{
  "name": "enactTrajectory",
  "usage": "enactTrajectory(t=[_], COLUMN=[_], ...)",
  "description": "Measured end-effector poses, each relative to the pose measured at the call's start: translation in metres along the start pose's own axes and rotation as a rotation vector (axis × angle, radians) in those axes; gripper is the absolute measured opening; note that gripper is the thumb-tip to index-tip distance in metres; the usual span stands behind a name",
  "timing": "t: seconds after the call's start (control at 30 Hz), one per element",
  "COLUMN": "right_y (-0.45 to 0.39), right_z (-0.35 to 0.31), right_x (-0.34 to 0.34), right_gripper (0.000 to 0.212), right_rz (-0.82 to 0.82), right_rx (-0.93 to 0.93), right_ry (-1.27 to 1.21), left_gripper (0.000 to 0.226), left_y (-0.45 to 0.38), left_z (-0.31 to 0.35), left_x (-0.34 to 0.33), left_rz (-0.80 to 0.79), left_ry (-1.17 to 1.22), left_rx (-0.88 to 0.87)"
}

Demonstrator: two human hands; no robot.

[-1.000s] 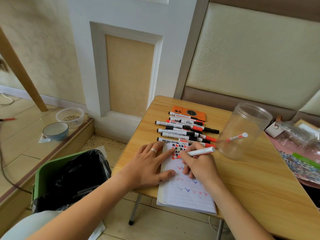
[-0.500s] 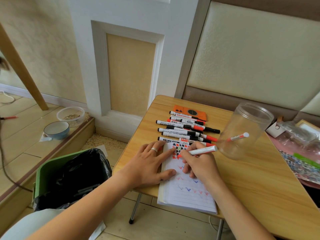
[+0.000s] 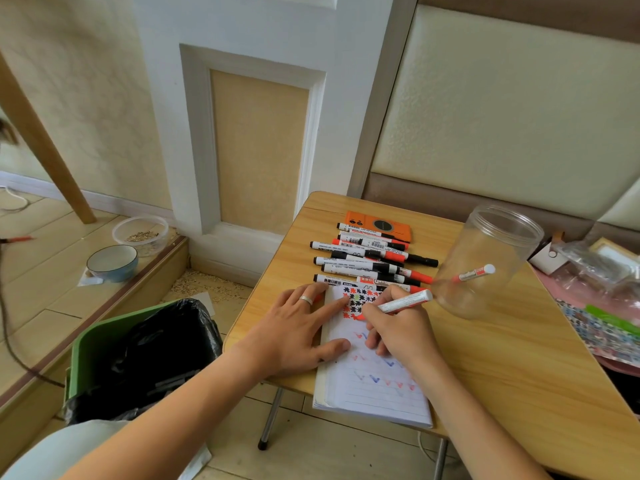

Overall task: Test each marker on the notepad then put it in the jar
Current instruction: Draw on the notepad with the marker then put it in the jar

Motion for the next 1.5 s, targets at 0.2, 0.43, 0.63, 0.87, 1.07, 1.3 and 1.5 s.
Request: enactTrajectory(t=[0.2,0.43,0.63,0.87,1.07,1.3,1.5], right_y=[0.000,0.000,-0.001,0.003,0.010,0.013,0.013], right_z=[0.000,0.000,0.002,-0.005,-0.017,-0.020,-0.022], right_x=[0.001,-0.002,-0.003,0.001,0.006,0.008,0.007], right_gripper=[0.019,0.016,0.017,0.021,0.016,0.012,0.012], right_rz=[0.045,-0.007,-0.029,-0.037,-0.093,-0.127,-0.138], right_rx=[0.007,0.026,0.036,0.119,0.266,0.326,0.384], right_ry=[-0.040,-0.004,-0.021,-0.142,-0.260,-0.324,-0.323], left_gripper=[0.073,0.066,0.053,0.023,0.020,0.020,0.023], left_y=[-0.001,0.001,0.002,0.007,0.003,0.008,0.006], left_z=[-0.001,-0.001,-0.001,-0.024,-0.011,0.002,0.011], left_x=[0.000,0.003,0.012,0.019,0.022,0.033,0.034], left_rz=[0.012,0.056,0.191,0.398,0.391,0.466,0.438], left_ry=[0.027,0.082,0.134,0.122,0.116,0.176,0.193], left_rx=[0.003,0.019,0.053,0.252,0.096,-0.022,-0.124])
Point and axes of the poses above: each hand's wrist, its own y-axis away from the middle knuckle, its own x-axis out of the back of the hand, z = x × y, the point moved 6 cm from there along -y, towards the middle knuckle, and after that the axes turned 9 degrees about y, right-handed, at the moved point
